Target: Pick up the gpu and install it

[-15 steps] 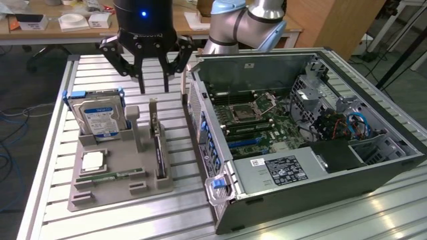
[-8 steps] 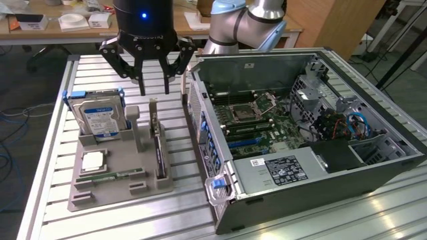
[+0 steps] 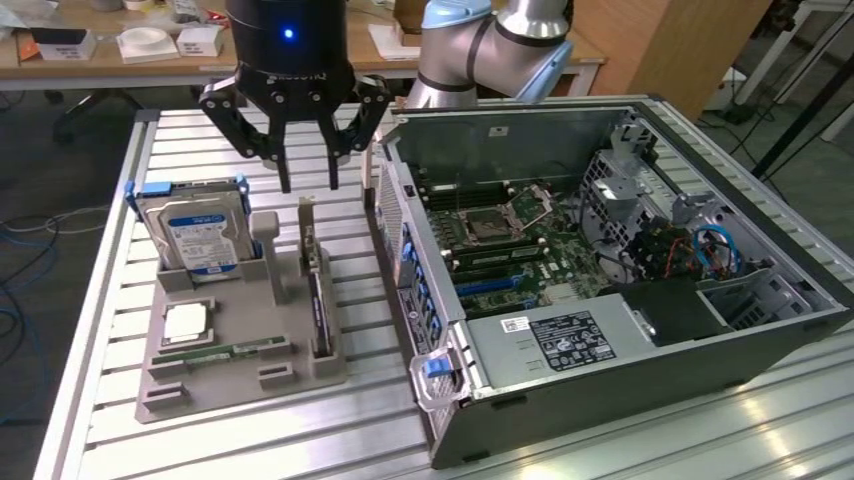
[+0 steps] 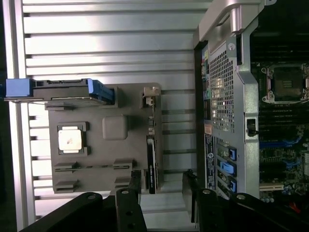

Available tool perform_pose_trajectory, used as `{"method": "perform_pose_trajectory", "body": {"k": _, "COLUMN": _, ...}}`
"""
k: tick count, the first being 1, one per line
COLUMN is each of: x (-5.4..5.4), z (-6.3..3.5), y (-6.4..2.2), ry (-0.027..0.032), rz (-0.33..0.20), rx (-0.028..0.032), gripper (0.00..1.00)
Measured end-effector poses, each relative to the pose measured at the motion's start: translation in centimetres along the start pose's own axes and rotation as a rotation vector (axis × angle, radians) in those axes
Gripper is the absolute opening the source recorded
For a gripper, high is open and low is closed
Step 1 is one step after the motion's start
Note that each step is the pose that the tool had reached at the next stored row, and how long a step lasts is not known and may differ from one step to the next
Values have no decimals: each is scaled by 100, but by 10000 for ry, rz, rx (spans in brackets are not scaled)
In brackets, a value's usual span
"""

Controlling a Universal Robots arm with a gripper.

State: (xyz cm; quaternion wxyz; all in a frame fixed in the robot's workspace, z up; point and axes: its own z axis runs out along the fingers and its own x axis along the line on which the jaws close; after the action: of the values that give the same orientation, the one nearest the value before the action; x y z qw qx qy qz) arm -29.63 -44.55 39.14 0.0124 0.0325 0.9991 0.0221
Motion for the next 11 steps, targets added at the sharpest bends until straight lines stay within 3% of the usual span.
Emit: {"method": "perform_pose_trajectory", "body": {"k": 11, "x": 1, "z": 65, "y": -3, "ry": -2, "rz": 0, "rx": 0, "gripper": 47}}
